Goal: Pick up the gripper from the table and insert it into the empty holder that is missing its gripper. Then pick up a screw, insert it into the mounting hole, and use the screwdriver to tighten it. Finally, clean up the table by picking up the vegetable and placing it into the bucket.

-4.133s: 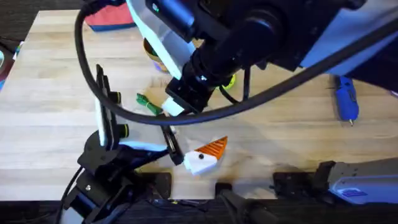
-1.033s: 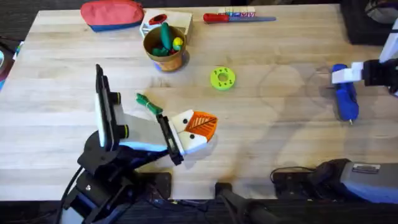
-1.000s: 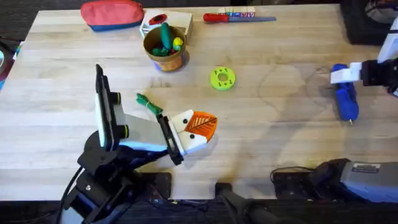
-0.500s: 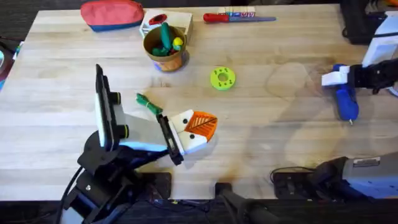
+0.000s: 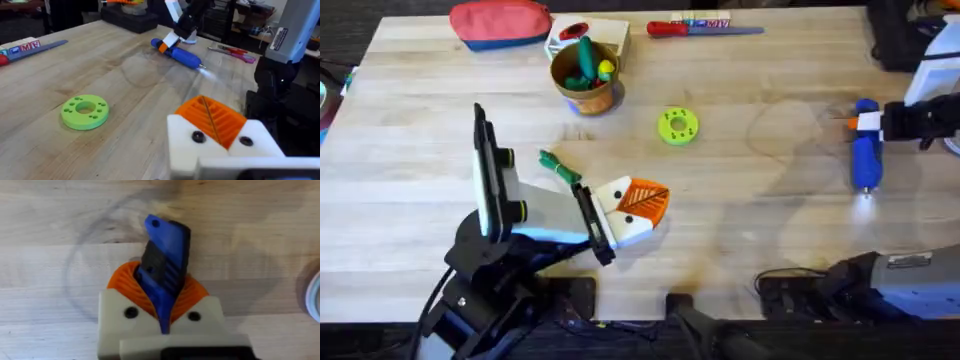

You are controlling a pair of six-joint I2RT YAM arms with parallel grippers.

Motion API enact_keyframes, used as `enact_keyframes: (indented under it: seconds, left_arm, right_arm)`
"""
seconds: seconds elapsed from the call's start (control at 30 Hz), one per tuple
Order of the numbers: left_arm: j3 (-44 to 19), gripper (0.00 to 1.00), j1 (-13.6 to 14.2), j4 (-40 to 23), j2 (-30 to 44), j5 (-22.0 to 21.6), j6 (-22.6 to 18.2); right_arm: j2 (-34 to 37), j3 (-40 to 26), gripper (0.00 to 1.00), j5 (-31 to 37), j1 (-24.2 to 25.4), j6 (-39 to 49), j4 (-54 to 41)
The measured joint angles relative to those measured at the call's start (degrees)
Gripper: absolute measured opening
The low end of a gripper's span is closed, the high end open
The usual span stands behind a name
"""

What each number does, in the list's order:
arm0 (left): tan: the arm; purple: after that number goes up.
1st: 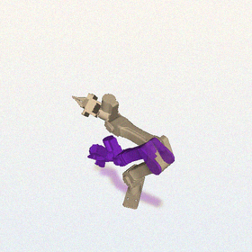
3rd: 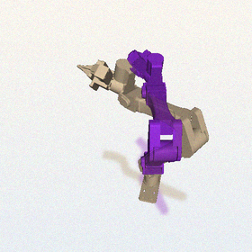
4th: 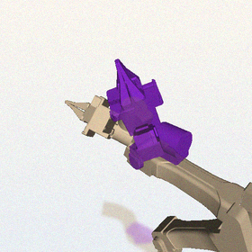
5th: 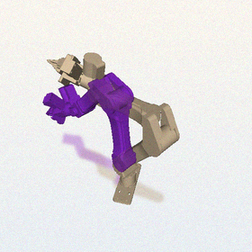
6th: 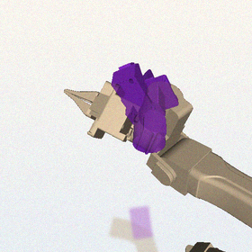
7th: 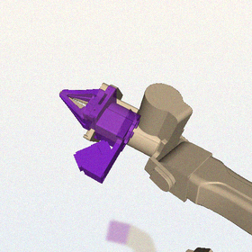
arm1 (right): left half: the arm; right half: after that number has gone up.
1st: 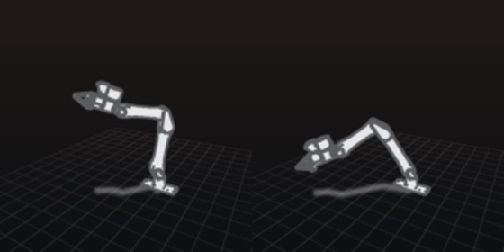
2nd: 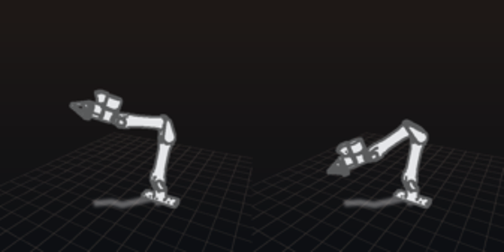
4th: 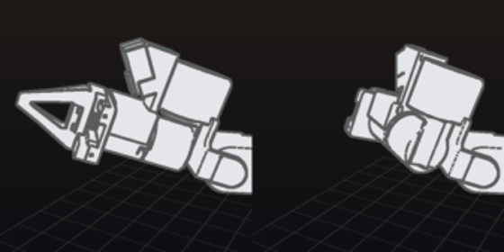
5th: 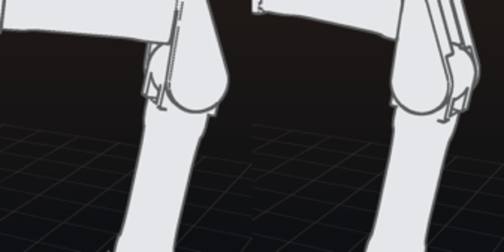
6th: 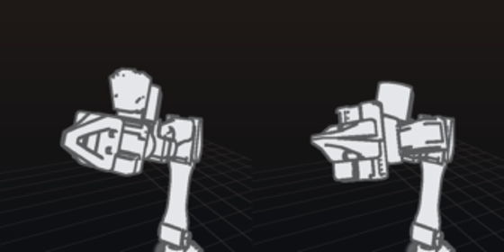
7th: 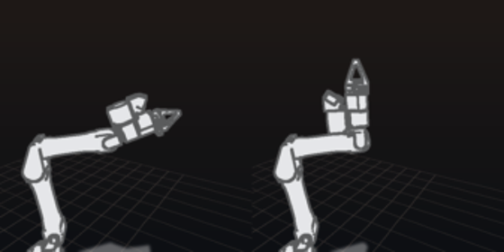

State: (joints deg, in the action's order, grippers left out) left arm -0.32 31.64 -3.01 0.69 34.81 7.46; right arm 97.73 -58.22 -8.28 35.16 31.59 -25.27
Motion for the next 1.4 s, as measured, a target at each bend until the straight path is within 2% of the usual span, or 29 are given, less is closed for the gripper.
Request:
enact_keyframes:
  seconds: [0.17, 0.33, 0.5, 0.7, 0.83, 0.97, 1.13, 1.23, 1.4]
  left_arm:
    - [0.00, 0.005, 0.00, 0.00, 0.00, 0.00, 0.00]
    - [0.00, 0.005, 0.00, 0.00, 0.00, 0.00, 0.00]
    - [0.00, 0.005, 0.00, 0.00, 0.00, -0.02, 0.00]
    - [0.00, 0.005, 0.00, 0.00, 0.00, 0.00, 0.00]
    - [0.00, 0.005, 0.00, 0.00, 0.00, 0.00, 0.00]
    - [0.00, 0.005, 0.00, 0.00, 0.00, 0.00, 0.00]
    - [0.00, 0.005, 0.00, 0.00, -0.01, 0.00, 0.00]
    - [0.00, 0.005, 0.00, 0.00, -0.01, 0.00, 0.00]
    - [0.00, 0.005, 0.00, 0.00, 0.00, 0.00, 0.00]
  right_arm:
    - [-0.28, -0.02, 0.015, -0.06, 0.00, -0.58, -0.57]
    - [-3.55, -0.02, 0.011, -0.53, -0.12, -5.18, -2.53]
    - [-15.41, -0.11, 0.009, -2.94, -1.32, -8.55, -4.11]
    - [-33.91, -1.00, 0.008, -7.12, -7.12, -13.49, -4.93]
    - [-43.16, -1.16, 0.008, -10.36, -14.23, -17.92, -3.63]
    - [-49.72, -1.16, 0.008, -11.91, -24.27, -21.08, -1.17]
    - [-55.39, -0.38, 0.008, -12.81, -37.55, -25.70, 6.40]
    - [-58.14, 2.88, 0.008, -12.81, -45.75, -28.14, 13.80]
    - [-59.47, 11.87, 0.008, -11.69, -60.21, -31.09, 29.34]
